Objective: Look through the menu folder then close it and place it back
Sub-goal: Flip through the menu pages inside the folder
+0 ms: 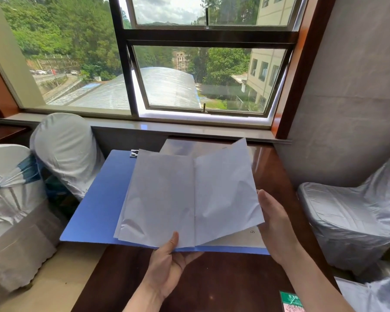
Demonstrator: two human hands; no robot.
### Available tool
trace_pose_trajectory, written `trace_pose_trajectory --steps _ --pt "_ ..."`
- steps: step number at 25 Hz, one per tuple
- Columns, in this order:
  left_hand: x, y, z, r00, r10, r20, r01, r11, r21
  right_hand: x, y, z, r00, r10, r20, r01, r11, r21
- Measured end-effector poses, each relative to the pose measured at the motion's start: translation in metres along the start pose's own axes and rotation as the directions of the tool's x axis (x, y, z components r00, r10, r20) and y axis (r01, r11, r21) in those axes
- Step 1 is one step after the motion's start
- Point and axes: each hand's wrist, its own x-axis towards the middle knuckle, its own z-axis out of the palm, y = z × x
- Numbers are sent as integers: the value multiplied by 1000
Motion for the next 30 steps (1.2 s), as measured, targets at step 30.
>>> trace_pose_trajectory --steps 30 --pt "-15 -3 25 927 46 371 -44 999 -14 -24 38 93 879 49 475 443 286 -850"
